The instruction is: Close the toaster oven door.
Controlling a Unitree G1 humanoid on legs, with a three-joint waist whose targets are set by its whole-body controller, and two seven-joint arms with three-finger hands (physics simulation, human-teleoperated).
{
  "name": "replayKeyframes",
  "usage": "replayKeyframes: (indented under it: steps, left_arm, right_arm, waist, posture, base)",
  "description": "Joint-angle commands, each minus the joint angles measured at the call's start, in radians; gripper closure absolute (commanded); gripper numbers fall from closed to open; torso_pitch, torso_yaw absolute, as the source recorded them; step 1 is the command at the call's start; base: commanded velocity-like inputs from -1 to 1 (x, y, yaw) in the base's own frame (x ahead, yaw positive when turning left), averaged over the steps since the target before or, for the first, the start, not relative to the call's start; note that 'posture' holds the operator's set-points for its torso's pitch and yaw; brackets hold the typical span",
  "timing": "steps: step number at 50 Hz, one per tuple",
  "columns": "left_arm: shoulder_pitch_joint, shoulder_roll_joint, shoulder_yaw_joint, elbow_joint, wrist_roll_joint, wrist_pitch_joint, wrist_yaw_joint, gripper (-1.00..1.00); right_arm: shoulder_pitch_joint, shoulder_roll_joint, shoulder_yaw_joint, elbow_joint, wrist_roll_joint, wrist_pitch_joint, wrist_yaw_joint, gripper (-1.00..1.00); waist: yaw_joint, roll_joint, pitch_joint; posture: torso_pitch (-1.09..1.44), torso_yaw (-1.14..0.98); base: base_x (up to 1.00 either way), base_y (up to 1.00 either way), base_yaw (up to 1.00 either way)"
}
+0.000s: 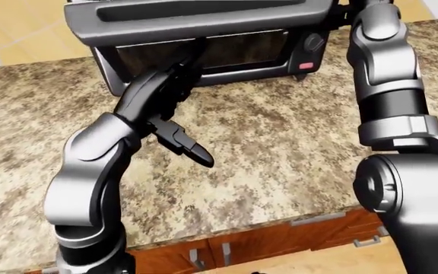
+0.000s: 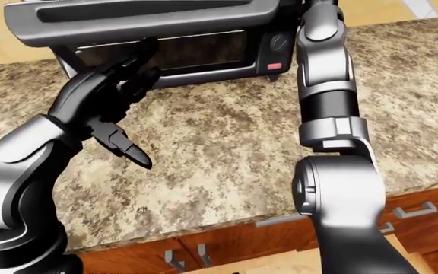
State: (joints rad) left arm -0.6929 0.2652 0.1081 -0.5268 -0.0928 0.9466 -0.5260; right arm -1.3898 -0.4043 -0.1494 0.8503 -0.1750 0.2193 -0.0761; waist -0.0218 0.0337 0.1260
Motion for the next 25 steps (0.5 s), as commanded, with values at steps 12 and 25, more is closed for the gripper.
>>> replayKeyframes:
  steps: [12, 25]
  left_arm:
    - [-0.112, 0.036, 0.023, 0.096, 0.014, -0.043, 0.057, -1.0]
    - [-0.17, 0.052, 0.029, 0.176, 0.006, -0.062, 0.06, -1.0]
  right_arm:
    - [-0.119, 0.024, 0.029, -0.142, 0.058, -0.138, 0.072, -1.0]
    - [-0.111, 0.027, 0.03, -0.146, 0.058, -0.136, 0.072, -1.0]
  waist:
    - [0.021, -0.031, -0.063]
    - [0.023, -0.03, -0.064]
  posture:
    - [0.0, 0.0]
    - [0.0, 0.0]
  base:
    - [0.0, 0.0, 0.0]
    - [0.0, 0.0, 0.0]
